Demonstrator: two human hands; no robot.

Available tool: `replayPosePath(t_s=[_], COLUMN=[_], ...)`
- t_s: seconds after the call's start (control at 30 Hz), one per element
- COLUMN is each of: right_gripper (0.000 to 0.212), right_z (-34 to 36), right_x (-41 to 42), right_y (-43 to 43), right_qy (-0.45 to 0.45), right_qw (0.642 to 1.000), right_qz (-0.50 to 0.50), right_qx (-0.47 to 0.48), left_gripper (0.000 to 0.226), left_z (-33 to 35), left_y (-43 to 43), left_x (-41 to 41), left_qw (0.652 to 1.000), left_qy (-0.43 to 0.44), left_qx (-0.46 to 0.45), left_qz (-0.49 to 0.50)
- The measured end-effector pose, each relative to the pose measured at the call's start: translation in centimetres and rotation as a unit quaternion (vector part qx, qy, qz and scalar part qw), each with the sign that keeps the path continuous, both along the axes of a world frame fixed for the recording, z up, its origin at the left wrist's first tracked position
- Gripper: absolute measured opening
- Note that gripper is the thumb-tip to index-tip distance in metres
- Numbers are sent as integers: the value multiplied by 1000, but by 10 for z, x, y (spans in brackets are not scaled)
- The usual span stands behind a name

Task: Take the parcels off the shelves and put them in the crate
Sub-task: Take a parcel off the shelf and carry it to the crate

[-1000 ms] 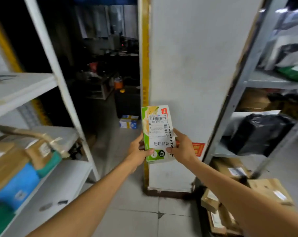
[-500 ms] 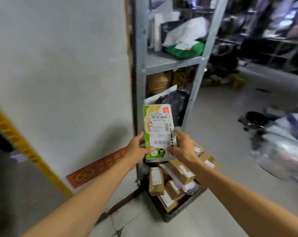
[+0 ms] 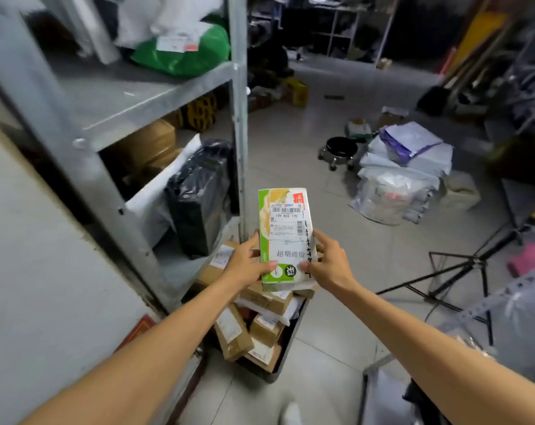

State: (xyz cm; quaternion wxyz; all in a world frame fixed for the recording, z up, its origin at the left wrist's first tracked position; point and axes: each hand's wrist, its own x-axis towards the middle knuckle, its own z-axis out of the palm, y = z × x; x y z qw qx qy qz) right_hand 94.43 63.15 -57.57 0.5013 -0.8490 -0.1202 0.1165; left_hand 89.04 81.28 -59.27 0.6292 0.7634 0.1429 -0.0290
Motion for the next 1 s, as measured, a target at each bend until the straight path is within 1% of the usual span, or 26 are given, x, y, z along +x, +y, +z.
replayPosePath(t_s=[0.07, 0.2, 0.33, 0.4, 0.5, 0.6, 0.7, 0.8, 0.9, 1.0], right_gripper=[57, 56, 59, 56, 54, 56, 59, 66, 79, 82], right_z=[-11, -35, -59, -68, -81, -91, -107, -133, -173, -221], right_x=[21, 68, 102, 114, 130, 146, 160, 176, 188, 192], right_y=[-4, -4, 5, 12, 22, 35, 48, 63, 73, 81], right_qy=[9, 31, 61, 80, 103, 118, 130, 150, 176, 206], right_qw=[1000, 999, 998, 997, 995, 992, 989, 984, 976, 967], right_qz=[-10, -1, 5, 2, -10, -31, -64, -91, -111, -134], right_qx=[-2, -12, -21, -20, -16, 2, 23, 36, 56, 65], left_gripper=[72, 76, 76, 76, 73, 74, 76, 82, 82, 79], left_z=[-10, -31, -48, -58, -71, -81, -98, -127, -166, -212], left_y=[-3, -5, 2, 9, 20, 33, 46, 63, 78, 87], left_x=[25, 66, 96, 108, 128, 155, 184, 210, 228, 238], left_qw=[1000, 999, 997, 996, 995, 992, 991, 989, 986, 979], left_qy=[13, 39, 62, 74, 92, 112, 123, 136, 152, 183], left_qx=[-5, -29, -36, -42, -46, -49, -36, -33, -45, -49], left_qz=[-13, -9, -1, 5, 1, -1, -31, -43, -54, -71])
